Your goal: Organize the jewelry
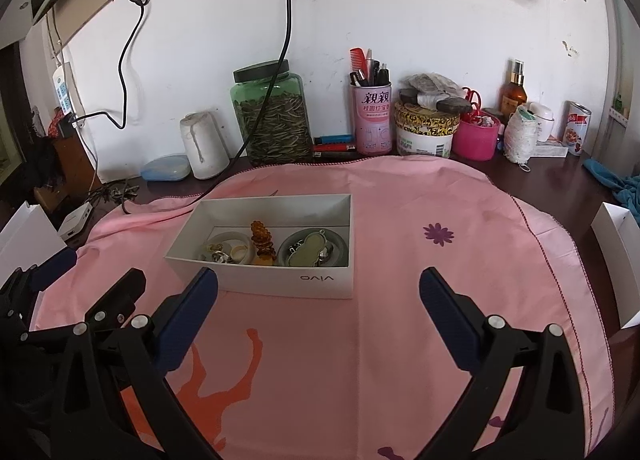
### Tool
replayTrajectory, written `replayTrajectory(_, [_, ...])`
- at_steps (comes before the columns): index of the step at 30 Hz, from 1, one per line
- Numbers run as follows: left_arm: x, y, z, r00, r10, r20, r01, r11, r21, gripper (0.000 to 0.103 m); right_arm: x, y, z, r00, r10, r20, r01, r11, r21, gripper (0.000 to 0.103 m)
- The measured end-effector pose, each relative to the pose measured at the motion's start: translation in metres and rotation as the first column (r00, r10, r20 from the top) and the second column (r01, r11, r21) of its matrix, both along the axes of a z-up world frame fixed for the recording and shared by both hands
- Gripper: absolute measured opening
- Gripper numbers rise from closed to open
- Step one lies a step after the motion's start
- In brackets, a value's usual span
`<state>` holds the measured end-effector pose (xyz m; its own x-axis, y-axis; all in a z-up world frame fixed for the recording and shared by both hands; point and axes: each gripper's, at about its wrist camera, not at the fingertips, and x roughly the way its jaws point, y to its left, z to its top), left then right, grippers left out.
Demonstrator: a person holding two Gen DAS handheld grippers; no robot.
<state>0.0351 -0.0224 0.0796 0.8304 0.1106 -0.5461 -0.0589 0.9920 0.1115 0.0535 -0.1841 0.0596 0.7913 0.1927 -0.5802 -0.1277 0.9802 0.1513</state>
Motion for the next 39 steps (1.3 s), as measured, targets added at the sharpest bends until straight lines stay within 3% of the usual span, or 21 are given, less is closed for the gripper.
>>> replayTrajectory(39, [-0.0026,-0.0028,0.0018,0.999,-0.032,-0.008,0.032,0.999,-0.029,0.097,-0.0064,-0.0053,0.0028,0.999,-0.036,0.015,0.036,0.999,-0.004,0.096])
